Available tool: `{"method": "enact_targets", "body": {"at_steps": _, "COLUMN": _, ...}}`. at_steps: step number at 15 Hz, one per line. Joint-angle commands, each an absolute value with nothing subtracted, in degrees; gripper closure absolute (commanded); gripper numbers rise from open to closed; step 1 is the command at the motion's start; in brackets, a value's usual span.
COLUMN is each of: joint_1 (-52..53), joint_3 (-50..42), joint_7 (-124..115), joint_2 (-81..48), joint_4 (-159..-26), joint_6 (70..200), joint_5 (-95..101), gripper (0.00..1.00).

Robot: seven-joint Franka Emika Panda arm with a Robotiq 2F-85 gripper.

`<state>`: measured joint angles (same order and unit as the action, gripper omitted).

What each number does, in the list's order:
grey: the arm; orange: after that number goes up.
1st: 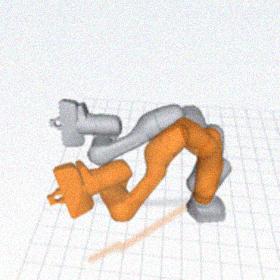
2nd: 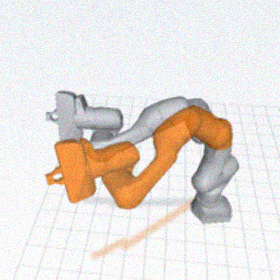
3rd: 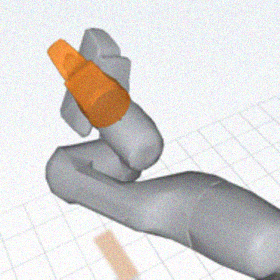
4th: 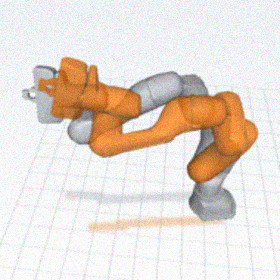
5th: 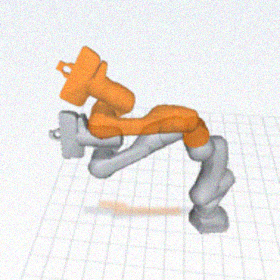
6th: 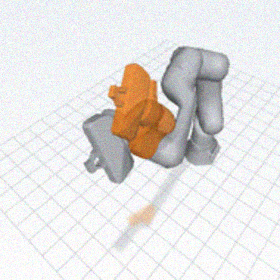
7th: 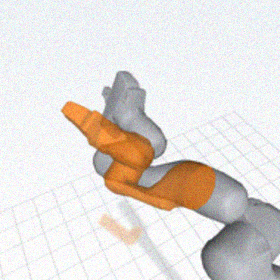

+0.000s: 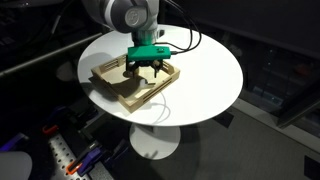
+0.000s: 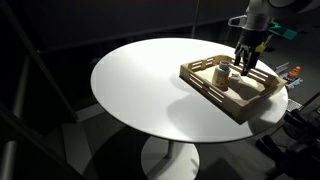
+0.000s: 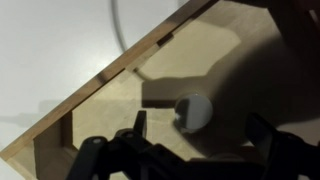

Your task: Put the lid on the bottle

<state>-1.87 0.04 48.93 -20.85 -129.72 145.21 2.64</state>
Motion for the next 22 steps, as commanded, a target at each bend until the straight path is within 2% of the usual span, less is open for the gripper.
{"method": "enact_targets", "body": {"at_steps": 1, "joint_1": -2.8, "joint_3": 1.1, "joint_7": 46.5, "joint_2": -22.7, "joint_4": -128.3, "joint_6": 147.7, "joint_5": 4.4, "gripper": 0.00}}
{"method": "enact_targets", "body": {"at_steps": 13, "joint_1": -2.3, "joint_3": 1.2, "joint_7": 40.0, "joint_2": -25.4, "joint_4": -129.0, "joint_6": 153.6, "joint_5": 7.4, "gripper": 0.00}}
{"method": "enact_targets", "body": {"at_steps": 15, "joint_1": -2.3, "joint_3": 1.2, "joint_7": 38.6, "joint_2": -25.9, "joint_4": -129.0, "joint_6": 154.0, "joint_5": 8.2, "gripper": 0.04}}
{"method": "enact_targets", "body": {"at_steps": 17, "joint_1": -2.4, "joint_3": 1.3, "joint_7": 37.6, "joint_2": -26.2, "joint_4": -128.9, "joint_6": 154.2, "joint_5": 8.8, "gripper": 0.15}}
{"method": "enact_targets", "body": {"at_steps": 18, "joint_1": -2.5, "joint_3": 1.4, "joint_7": 37.3, "joint_2": -26.3, "joint_4": -128.9, "joint_6": 154.2, "joint_5": 9.0, "gripper": 0.23}}
{"method": "enact_targets", "body": {"at_steps": 19, "joint_1": -2.5, "joint_3": 1.4, "joint_7": 36.9, "joint_2": -26.4, "joint_4": -128.9, "joint_6": 154.2, "joint_5": 9.2, "gripper": 0.21}}
{"method": "enact_targets", "body": {"at_steps": 22, "joint_1": -2.6, "joint_3": 1.4, "joint_7": 36.3, "joint_2": -26.4, "joint_4": -128.9, "joint_6": 154.2, "joint_5": 9.5, "gripper": 0.29}}
